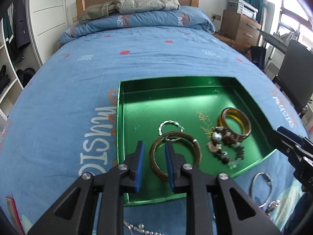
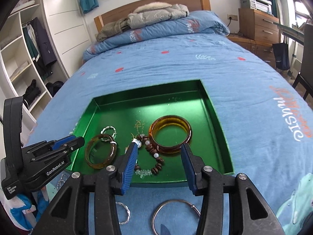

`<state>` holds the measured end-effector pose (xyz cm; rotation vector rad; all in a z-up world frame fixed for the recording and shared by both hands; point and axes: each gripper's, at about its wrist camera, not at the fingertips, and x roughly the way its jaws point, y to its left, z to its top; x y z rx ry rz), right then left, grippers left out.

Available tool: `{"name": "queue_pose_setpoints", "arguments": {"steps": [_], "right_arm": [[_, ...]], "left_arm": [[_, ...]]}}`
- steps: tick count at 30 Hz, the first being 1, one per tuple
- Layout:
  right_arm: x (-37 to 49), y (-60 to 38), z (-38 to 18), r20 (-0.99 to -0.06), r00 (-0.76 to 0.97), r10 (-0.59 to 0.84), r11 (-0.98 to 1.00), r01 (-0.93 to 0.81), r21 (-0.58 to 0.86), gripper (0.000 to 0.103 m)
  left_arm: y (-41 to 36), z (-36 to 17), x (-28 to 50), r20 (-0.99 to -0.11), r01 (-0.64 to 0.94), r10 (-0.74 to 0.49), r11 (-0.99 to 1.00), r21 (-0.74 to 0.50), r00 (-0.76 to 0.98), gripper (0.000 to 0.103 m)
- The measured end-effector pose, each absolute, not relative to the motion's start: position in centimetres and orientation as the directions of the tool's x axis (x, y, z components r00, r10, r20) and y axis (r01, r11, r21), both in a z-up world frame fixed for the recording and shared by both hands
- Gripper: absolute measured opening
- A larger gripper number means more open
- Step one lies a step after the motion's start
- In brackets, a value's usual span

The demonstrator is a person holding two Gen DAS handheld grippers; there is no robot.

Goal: Organize jewelry
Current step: 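Lower both pieces into the green tray and open both tools, then lift both tools from the tray and move toward the small rings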

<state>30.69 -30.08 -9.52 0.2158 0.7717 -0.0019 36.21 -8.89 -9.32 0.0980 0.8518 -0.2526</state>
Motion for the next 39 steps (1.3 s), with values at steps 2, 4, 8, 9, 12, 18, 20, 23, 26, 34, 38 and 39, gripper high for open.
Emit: {"name": "queue_pose_setpoints", "arguments": {"steps": [2,4,8,9,12,18,20,23,26,34,38,39], "right_arm": [[29.7,-30.0,-8.2,-0.678,0.732,0.074,0.978,0.079,0.192,0.046],[28.7,-29.8,-7.0,-0.665,0.743,0.074,0.979,0.073,0.191,0.047],[26.0,-29.3,-4.3,-0.633,0.771,0.078,0.981,0.053,0.187,0.047],[25.2,-29.2,-3.6,-0.624,0.778,0.079,0.982,0.048,0.184,0.047],[22.6,-28.8,-1.5,-0.595,0.8,0.076,0.985,0.031,0.167,0.047],[16.7,-28.1,2.3,-0.542,0.837,0.074,0.992,-0.008,0.123,0.047],[14.5,-27.9,3.5,-0.52,0.85,0.083,0.993,-0.026,0.116,0.047],[11.6,-27.7,5.0,-0.493,0.865,0.092,0.993,-0.045,0.106,0.047],[8.7,-27.7,6.4,-0.465,0.88,0.098,0.994,-0.062,0.091,0.047],[2.3,-28.6,8.5,-0.398,0.909,0.124,0.991,-0.094,0.094,0.047],[0.5,-28.6,8.7,-0.38,0.915,0.136,0.99,-0.114,0.08,0.047],[0.1,-28.6,8.7,-0.376,0.916,0.139,0.99,-0.118,0.077,0.047]], "left_arm": [[-8.8,-7.9,35.2,-0.741,0.26,-0.188,0.965,-0.018,0.645,0.02],[-8.5,-6.3,34.1,-0.72,0.26,-0.192,0.966,-0.016,0.667,0.02],[-7.2,-2.9,31.3,-0.664,0.256,-0.207,0.966,-0.024,0.718,0.02],[-6.7,-2.1,30.5,-0.653,0.25,-0.208,0.968,-0.029,0.728,0.02],[-5.0,0.2,28.4,-0.641,0.238,-0.206,0.971,-0.037,0.74,0.02],[-2.0,3.9,23.5,-0.612,0.206,-0.163,0.979,-0.001,0.774,0.02],[-1.0,4.8,21.7,-0.603,0.192,-0.153,0.981,0.0,0.782,0.02],[0.1,6.1,18.9,-0.591,0.181,-0.15,0.983,-0.007,0.793,0.021],[1.0,7.2,16.1,-0.575,0.168,-0.142,0.986,-0.008,0.806,0.022],[2.2,9.0,10.6,-0.543,0.146,-0.133,0.989,-0.02,0.829,0.033],[2.4,9.2,9.0,-0.533,0.131,-0.124,0.991,-0.025,0.837,0.034],[2.5,9.2,8.6,-0.529,0.125,-0.118,0.992,-0.024,0.84,0.034]]}}
